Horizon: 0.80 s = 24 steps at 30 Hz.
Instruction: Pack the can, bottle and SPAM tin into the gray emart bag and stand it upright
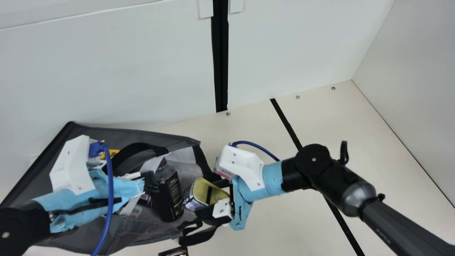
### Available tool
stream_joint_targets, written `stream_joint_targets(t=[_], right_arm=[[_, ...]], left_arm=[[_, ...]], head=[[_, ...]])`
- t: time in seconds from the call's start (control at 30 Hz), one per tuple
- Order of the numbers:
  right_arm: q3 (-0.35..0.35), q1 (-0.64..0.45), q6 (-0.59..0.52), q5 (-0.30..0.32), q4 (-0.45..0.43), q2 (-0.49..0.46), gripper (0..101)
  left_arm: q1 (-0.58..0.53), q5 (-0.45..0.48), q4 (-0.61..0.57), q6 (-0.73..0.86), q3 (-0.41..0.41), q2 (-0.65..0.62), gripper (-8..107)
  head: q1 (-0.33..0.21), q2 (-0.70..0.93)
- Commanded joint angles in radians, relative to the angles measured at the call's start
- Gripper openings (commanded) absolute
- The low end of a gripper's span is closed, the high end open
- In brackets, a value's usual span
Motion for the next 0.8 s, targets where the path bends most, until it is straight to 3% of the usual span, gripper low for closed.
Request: stream_joint_targets(t=[0.0,0.77], right_arm=[[-0.011,0.013,0.002,-0.015,0.005,0.021,0],[-0.177,0.166,0.014,-0.118,0.075,0.216,0]], left_arm=[[0.000,0.000,0.000,0.000,0.000,0.000,-8],[0.000,0.000,0.000,0.000,0.000,0.000,-8]], head=[[-0.023,-0.002],[-0.023,-0.002]])
